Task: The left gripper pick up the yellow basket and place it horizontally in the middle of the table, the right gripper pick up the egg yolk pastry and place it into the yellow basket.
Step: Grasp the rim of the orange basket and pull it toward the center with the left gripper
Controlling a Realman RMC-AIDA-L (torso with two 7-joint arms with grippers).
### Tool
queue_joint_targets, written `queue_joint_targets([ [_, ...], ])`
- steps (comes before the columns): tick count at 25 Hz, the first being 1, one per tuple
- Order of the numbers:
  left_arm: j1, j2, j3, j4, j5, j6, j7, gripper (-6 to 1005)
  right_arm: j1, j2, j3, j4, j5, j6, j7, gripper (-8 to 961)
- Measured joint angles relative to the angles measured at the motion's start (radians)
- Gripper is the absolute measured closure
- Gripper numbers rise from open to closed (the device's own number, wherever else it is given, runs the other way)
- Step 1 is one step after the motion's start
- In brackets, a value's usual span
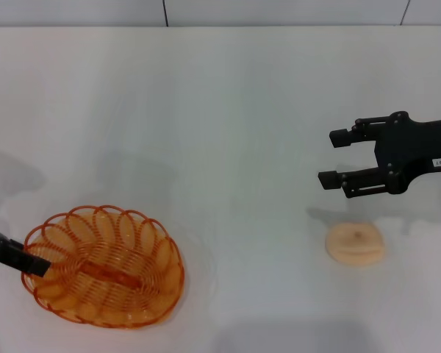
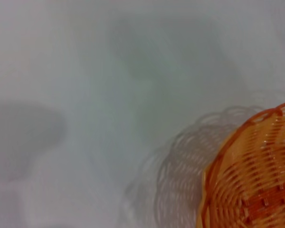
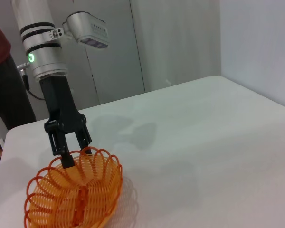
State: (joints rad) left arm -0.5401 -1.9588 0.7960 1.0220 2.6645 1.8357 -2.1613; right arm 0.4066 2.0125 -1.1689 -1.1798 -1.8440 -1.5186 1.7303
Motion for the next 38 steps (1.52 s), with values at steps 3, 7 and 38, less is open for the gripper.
queue_joint_targets([
  [3, -0.014, 0.0, 0.001, -0.002, 0.004, -0.002, -0.012, 269, 0.001, 0.0, 0.0, 0.0, 0.0, 0.0, 0.0, 210],
  [7, -0.033, -0.002, 0.002, -0.003, 0.015, -0.01, -0.03, 419, 0.001, 0.0, -0.001, 0.0, 0.0, 0.0, 0.0, 210],
  [38, -0.076, -0.024, 0.043, -0.054, 0.063, -0.07, -0.038, 695, 0.007, -0.001, 0.0, 0.0, 0.0, 0.0, 0.002, 210],
])
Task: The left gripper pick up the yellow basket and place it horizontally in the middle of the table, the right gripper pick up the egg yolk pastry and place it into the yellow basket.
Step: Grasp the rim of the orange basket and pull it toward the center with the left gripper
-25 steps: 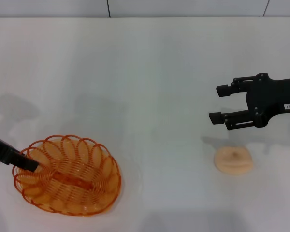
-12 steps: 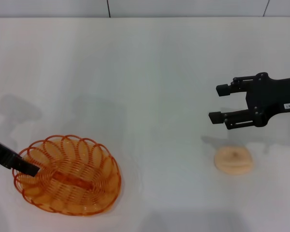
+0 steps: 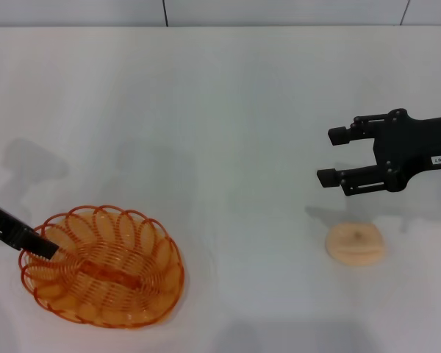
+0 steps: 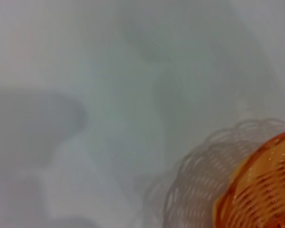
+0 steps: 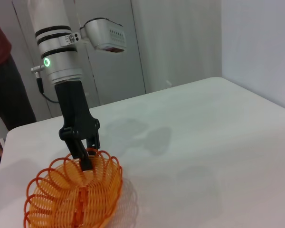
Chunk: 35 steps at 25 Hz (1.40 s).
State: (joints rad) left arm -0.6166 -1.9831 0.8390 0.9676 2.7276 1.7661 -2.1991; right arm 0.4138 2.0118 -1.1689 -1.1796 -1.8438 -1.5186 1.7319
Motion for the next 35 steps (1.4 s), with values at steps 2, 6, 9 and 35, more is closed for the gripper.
queue_joint_targets([
  [2, -0.001, 0.0, 0.0, -0.002, 0.001, -0.006, -0.001, 713, 0.0, 0.0, 0.0, 0.0, 0.0, 0.0, 0.0, 210],
  [6, -0.003, 0.0, 0.0, -0.004, 0.002, -0.01, -0.002, 741, 0.0, -0.001, 0.0, 0.0, 0.0, 0.001, 0.0, 211],
  [9, -0.008, 0.0, 0.0, -0.005, 0.002, -0.009, -0.004, 755, 0.0, -0.001, 0.001, -0.002, 0.0, 0.001, 0.0, 211],
  [35, -0.024, -0.008, -0.016, 0.029, -0.151, -0.033, -0.083, 912, 0.002, -0.001, 0.006, -0.002, 0.0, 0.005, -0.001, 211],
])
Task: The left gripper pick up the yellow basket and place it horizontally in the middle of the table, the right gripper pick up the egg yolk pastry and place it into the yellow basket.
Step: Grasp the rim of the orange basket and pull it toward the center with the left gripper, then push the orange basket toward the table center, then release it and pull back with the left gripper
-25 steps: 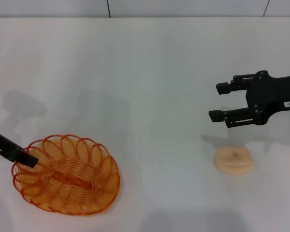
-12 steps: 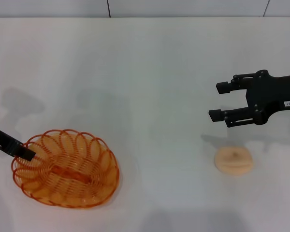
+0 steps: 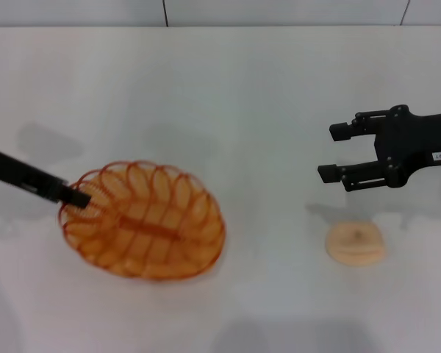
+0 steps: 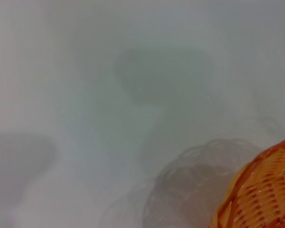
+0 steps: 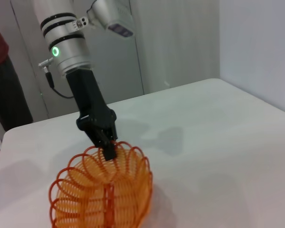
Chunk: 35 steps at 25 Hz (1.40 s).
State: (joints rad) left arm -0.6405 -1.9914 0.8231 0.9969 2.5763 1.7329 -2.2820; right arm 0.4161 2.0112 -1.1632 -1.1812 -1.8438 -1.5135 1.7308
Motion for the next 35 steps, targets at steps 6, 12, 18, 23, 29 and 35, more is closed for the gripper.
queue_joint_targets([
  [6, -0.013, -0.011, -0.008, -0.012, -0.06, -0.055, -0.055, 917, 0.001, 0.001, 0.007, 0.001, 0.0, 0.001, 0.002, 211],
  [12, -0.019, -0.015, -0.008, -0.08, -0.137, -0.137, -0.148, 918, -0.002, 0.0, 0.028, -0.003, 0.0, 0.0, 0.005, 211],
  [18, -0.041, -0.026, -0.005, -0.156, -0.173, -0.168, -0.205, 919, -0.006, -0.003, 0.036, -0.009, 0.001, -0.011, 0.004, 212],
  [23, -0.077, -0.031, 0.006, -0.174, -0.119, -0.149, -0.265, 919, -0.001, -0.006, 0.036, -0.014, 0.002, -0.015, 0.002, 212],
  [29, -0.123, -0.023, 0.006, -0.184, -0.034, -0.137, -0.318, 918, 0.0, -0.006, 0.036, -0.02, 0.002, -0.018, 0.0, 212],
  [35, -0.155, -0.023, 0.005, -0.208, -0.014, -0.155, -0.327, 919, 0.0, -0.005, 0.036, -0.022, 0.002, -0.02, -0.001, 212],
])
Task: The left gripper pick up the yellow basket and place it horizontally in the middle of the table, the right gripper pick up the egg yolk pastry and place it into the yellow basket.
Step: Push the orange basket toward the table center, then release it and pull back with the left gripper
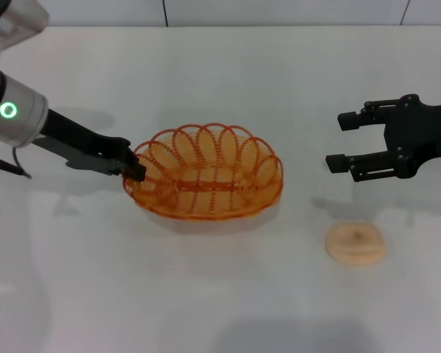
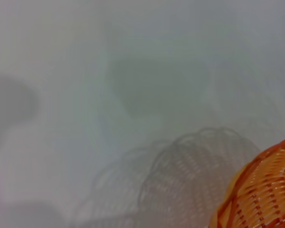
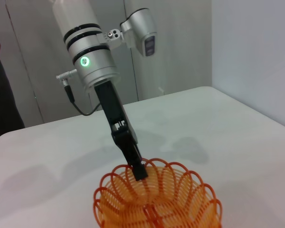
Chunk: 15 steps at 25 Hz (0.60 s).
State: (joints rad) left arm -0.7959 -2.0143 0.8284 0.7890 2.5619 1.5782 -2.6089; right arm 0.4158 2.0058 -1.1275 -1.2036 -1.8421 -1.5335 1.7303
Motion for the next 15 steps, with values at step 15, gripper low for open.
queue_joint_targets([
  [15, -0.023, -0.011, 0.0, -0.078, 0.003, -0.068, -0.025, 919, -0.002, 0.001, 0.0, -0.004, 0.0, -0.006, -0.002, 212],
])
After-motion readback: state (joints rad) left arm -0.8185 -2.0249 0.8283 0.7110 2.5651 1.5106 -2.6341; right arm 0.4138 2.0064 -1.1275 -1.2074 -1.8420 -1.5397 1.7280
